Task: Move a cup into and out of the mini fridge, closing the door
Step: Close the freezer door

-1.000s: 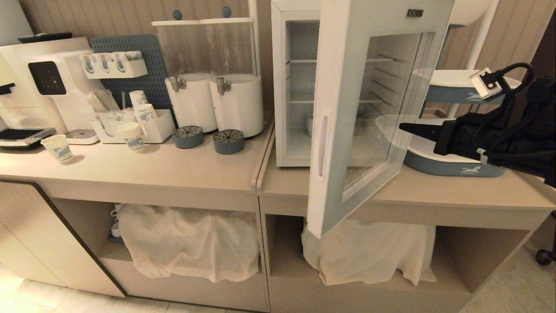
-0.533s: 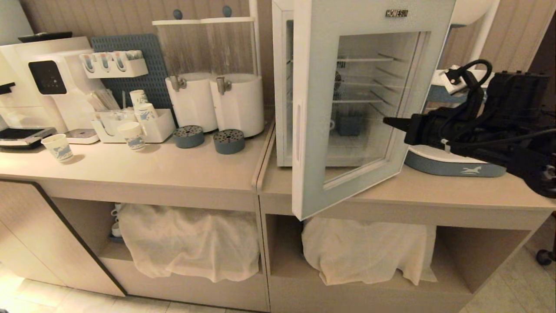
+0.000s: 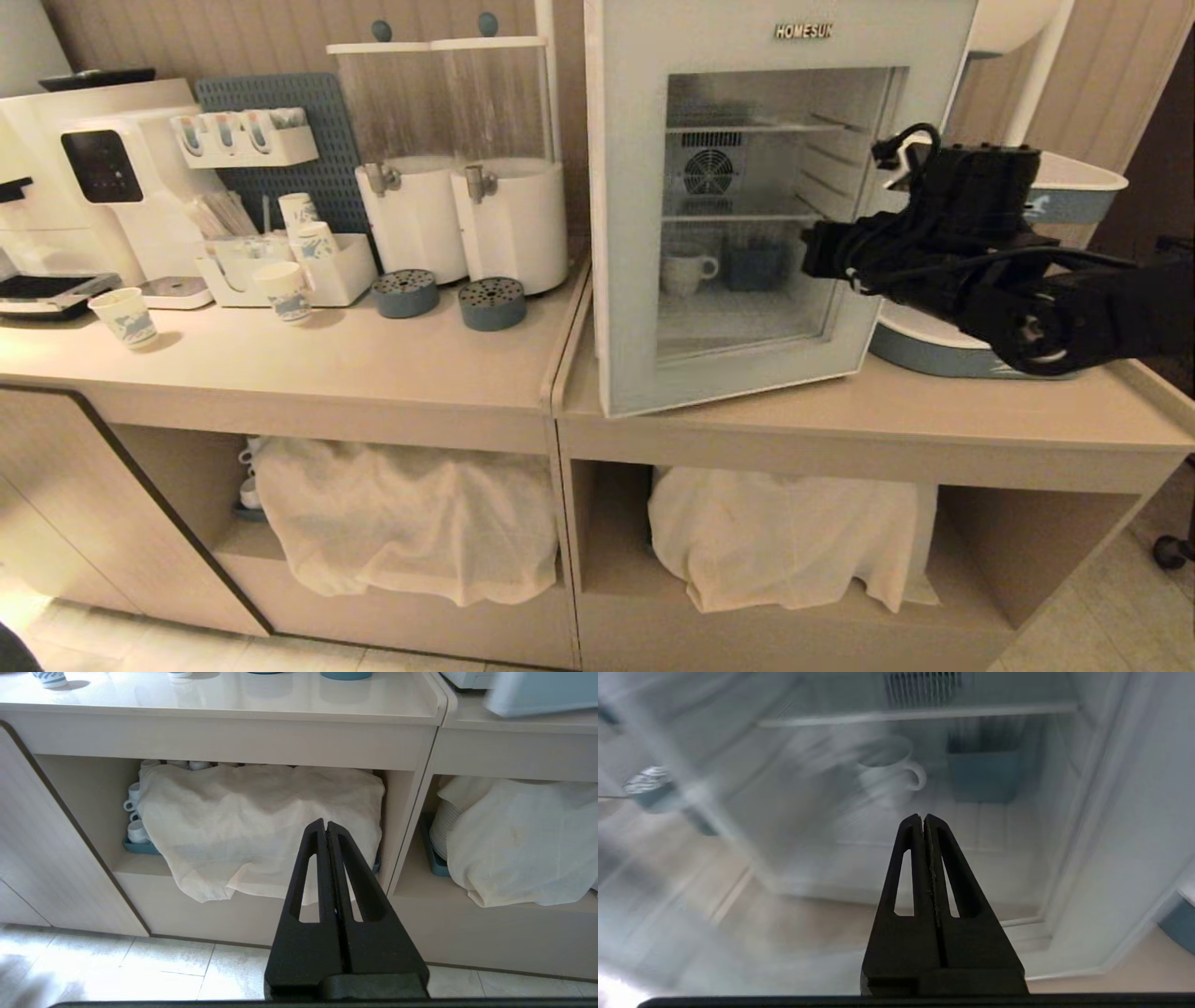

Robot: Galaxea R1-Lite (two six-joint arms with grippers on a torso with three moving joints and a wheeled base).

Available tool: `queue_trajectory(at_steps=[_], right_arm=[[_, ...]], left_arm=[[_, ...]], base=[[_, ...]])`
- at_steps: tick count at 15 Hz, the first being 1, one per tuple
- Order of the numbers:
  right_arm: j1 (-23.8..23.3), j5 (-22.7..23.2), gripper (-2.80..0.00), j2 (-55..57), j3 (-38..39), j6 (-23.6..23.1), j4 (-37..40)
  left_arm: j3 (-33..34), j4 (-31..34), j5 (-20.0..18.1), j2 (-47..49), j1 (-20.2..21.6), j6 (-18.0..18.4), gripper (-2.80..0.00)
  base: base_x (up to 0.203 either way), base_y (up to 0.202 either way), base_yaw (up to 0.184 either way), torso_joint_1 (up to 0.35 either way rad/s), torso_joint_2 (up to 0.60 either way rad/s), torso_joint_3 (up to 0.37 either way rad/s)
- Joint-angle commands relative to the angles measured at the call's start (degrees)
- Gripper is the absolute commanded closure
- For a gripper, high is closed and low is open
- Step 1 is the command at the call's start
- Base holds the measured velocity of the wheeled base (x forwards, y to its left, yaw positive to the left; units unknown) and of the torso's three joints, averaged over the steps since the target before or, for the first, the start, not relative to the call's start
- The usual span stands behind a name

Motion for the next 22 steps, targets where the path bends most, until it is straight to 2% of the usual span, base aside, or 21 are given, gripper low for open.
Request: queue_trajectory(at_steps=[1,5,13,15,19,22], right_arm=[[0.28,-0.41,0.0,3.21,-2.37,0.01,0.34],[0.92,-4.56,0.0,10.26,-10.27,-0.07,2.0],[1.03,-4.73,0.0,15.9,-19.85,0.09,8.0],[1.04,-4.73,0.0,15.3,-18.81,0.29,8.23],[1.04,-4.19,0.0,10.08,-11.85,0.24,8.21],[1.02,-3.91,0.0,1.69,-5.01,0.2,8.26]], left_arm=[[0.01,0.04,-0.04,0.07,0.01,0.0,0.0],[0.01,0.04,0.03,0.07,0.01,0.0,0.0],[0.01,0.04,0.0,0.07,0.09,0.0,0.0],[0.01,0.04,-0.02,0.07,0.07,0.0,0.0],[0.01,0.04,-0.03,0.07,0.08,0.0,0.0],[0.01,0.04,0.04,0.07,0.01,0.0,0.0]], base=[[0.0,0.0,0.0,0.0,0.0,0.0],[0.0,0.0,0.0,0.0,0.0,0.0],[0.0,0.0,0.0,0.0,0.0,0.0],[0.0,0.0,0.0,0.0,0.0,0.0],[0.0,0.0,0.0,0.0,0.0,0.0],[0.0,0.0,0.0,0.0,0.0,0.0]])
